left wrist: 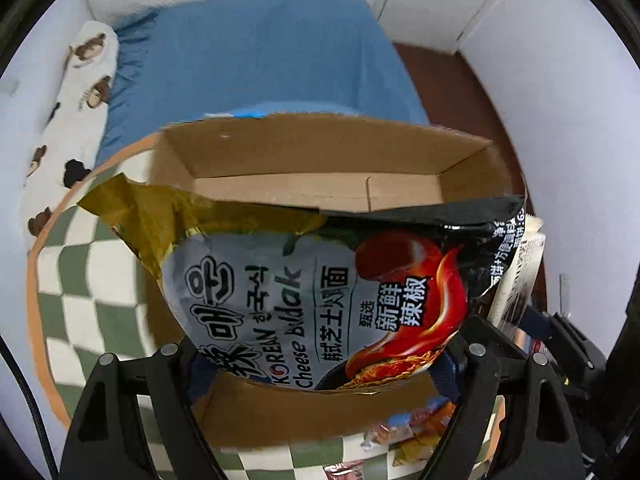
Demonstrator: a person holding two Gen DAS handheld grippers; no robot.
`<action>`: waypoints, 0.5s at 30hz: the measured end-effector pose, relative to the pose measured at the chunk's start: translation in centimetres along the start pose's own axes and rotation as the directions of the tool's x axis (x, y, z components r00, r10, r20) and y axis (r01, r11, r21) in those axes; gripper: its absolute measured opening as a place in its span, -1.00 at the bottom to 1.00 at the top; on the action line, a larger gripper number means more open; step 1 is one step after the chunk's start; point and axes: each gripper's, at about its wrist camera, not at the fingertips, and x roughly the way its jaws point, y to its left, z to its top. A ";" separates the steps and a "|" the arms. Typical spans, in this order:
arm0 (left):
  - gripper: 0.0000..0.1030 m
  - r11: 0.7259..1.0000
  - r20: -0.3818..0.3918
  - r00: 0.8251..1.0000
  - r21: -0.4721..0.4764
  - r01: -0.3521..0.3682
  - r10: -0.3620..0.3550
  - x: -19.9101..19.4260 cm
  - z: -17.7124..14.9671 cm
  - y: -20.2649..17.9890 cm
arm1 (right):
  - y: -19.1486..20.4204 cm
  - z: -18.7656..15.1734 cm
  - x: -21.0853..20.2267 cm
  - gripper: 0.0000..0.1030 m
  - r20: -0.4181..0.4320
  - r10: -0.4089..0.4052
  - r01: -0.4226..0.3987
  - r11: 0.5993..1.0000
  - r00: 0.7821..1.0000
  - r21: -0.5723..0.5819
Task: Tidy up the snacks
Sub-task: 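Carry both packets into the cardboard box and open both tools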
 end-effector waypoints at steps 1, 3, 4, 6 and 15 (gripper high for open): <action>0.64 1.000 -0.033 0.999 -0.010 0.003 -0.004 1.6 0.8 0.3 | -0.3 0.7 1.4 0.18 -0.017 -0.005 0.005 1.000 1.000 0.001; 0.64 1.000 -0.066 0.998 -0.021 0.010 -0.012 3.7 2.1 0.4 | -0.9 1.6 3.5 0.18 -0.042 -0.013 0.013 1.000 0.999 0.004; 0.64 1.000 -0.083 0.997 -0.019 0.008 -0.009 4.7 2.6 0.3 | -1.2 2.1 4.8 0.18 -0.061 -0.016 0.016 1.000 0.998 0.004; 0.64 1.000 -0.113 0.994 -0.015 0.000 -0.001 6.3 3.3 0.4 | -1.5 2.8 6.6 0.18 -0.086 -0.024 0.024 1.000 0.996 -0.004; 0.65 0.997 -0.198 0.980 -0.074 -0.017 0.002 12.0 5.3 1.4 | -2.4 5.1 13.7 0.23 -0.196 -0.041 0.034 0.999 0.980 -0.039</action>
